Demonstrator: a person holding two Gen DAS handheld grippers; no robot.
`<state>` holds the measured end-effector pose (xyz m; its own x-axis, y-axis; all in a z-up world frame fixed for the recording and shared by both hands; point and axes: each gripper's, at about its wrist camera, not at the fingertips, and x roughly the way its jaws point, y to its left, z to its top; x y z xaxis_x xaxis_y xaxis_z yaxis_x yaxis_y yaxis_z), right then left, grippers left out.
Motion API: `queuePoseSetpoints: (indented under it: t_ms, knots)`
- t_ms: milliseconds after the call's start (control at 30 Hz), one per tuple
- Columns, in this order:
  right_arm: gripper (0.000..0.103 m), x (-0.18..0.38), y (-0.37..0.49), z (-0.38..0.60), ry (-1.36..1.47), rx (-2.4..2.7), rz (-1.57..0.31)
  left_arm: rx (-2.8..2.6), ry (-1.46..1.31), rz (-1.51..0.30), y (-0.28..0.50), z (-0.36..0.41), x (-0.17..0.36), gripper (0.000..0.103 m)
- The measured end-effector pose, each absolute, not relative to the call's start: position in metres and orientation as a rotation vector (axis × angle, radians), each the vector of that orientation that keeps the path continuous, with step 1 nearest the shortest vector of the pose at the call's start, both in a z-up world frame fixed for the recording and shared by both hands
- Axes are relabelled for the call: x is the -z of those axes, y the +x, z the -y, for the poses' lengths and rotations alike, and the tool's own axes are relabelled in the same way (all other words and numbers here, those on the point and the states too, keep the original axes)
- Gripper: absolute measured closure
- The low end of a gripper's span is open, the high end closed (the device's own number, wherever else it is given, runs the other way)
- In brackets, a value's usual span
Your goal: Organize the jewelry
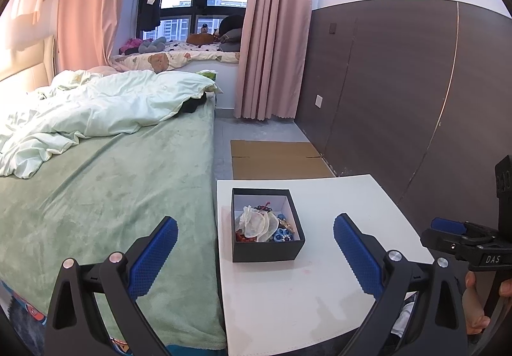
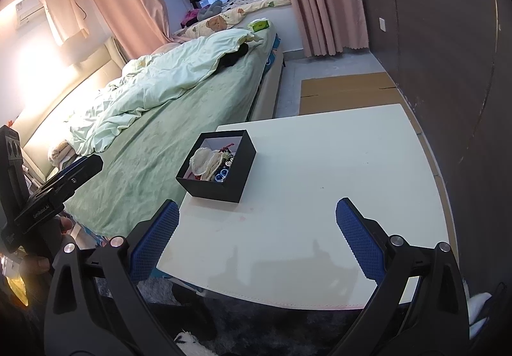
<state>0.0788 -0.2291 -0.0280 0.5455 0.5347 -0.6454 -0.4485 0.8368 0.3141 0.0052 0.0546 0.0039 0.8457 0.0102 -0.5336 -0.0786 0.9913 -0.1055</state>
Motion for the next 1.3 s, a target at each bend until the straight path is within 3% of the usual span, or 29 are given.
queuePoseSetpoints:
  t_ms: [1300]
  knots:
    - [0.005,0.0299,0.0794,0.2244,0.112,-0.586,-0.810,-0.072,-0.111,-0.548,0.0060,-0.0522,-0.0022,0.008]
